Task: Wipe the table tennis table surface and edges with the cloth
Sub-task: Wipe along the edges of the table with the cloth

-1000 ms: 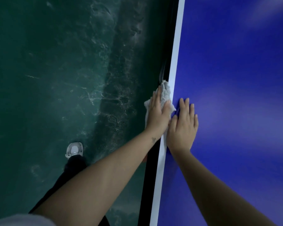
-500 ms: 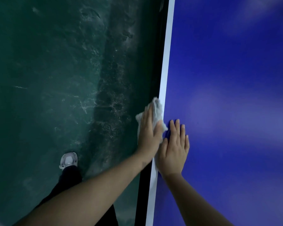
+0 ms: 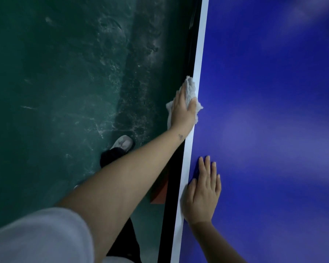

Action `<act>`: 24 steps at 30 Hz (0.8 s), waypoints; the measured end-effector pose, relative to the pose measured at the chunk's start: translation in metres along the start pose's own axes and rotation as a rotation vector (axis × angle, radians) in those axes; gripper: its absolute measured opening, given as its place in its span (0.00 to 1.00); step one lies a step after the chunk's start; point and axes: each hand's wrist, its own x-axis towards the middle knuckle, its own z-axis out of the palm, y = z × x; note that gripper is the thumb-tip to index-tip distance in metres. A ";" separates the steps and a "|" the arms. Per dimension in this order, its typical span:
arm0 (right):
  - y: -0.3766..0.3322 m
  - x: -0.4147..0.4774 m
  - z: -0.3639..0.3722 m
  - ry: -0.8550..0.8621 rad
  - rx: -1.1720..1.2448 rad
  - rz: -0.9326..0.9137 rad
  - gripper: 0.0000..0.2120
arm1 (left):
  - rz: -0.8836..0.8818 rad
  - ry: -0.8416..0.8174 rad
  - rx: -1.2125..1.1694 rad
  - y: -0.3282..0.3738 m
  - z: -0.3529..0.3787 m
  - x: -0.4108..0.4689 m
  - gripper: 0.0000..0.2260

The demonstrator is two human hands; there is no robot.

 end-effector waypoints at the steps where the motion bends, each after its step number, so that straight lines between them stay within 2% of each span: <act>1: -0.001 0.000 -0.001 -0.010 -0.008 -0.006 0.27 | -0.008 0.009 0.002 0.006 0.002 0.015 0.23; 7: -0.007 0.004 -0.009 -0.010 -0.011 0.003 0.27 | 0.028 0.019 0.024 0.019 0.005 0.063 0.24; 11: -0.016 0.025 -0.017 0.015 0.102 0.046 0.25 | 0.013 0.008 0.023 0.038 0.006 0.108 0.24; 14: -0.022 0.106 -0.025 0.127 0.198 0.044 0.23 | 0.021 0.013 0.022 0.044 0.006 0.124 0.24; 17: -0.038 0.224 -0.038 0.212 0.337 0.075 0.22 | -0.011 0.000 0.030 0.043 0.005 0.126 0.24; 20: -0.059 0.331 -0.039 0.156 0.331 -0.022 0.23 | -0.051 -0.021 -0.011 0.047 0.002 0.114 0.24; 24: -0.088 0.454 -0.020 0.031 0.188 -0.084 0.24 | -0.106 -0.050 -0.058 0.038 0.000 0.068 0.24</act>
